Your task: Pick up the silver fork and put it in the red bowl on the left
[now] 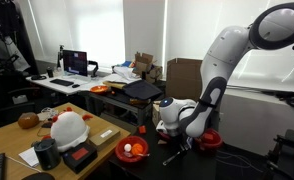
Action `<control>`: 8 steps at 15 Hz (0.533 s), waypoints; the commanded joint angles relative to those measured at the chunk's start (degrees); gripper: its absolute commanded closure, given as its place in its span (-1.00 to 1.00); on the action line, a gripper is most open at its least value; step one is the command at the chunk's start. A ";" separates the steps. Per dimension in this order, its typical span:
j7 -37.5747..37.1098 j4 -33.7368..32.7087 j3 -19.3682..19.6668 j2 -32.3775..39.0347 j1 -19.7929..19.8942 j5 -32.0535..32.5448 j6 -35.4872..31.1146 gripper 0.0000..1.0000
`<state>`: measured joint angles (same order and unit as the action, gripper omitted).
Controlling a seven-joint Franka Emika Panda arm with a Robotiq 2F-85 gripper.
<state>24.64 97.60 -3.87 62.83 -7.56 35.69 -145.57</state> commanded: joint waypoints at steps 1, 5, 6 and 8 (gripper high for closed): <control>4.64 -1.32 -2.43 1.61 2.38 -2.16 -1.62 0.90; 8.37 -1.15 -3.95 1.44 3.52 -3.74 -1.77 0.93; 9.35 -1.03 -4.36 1.38 3.80 -4.12 -1.84 0.93; 11.22 -0.54 -4.88 1.07 4.14 -5.08 -2.20 0.93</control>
<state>32.32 97.28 -7.37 62.98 -4.73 32.38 -145.94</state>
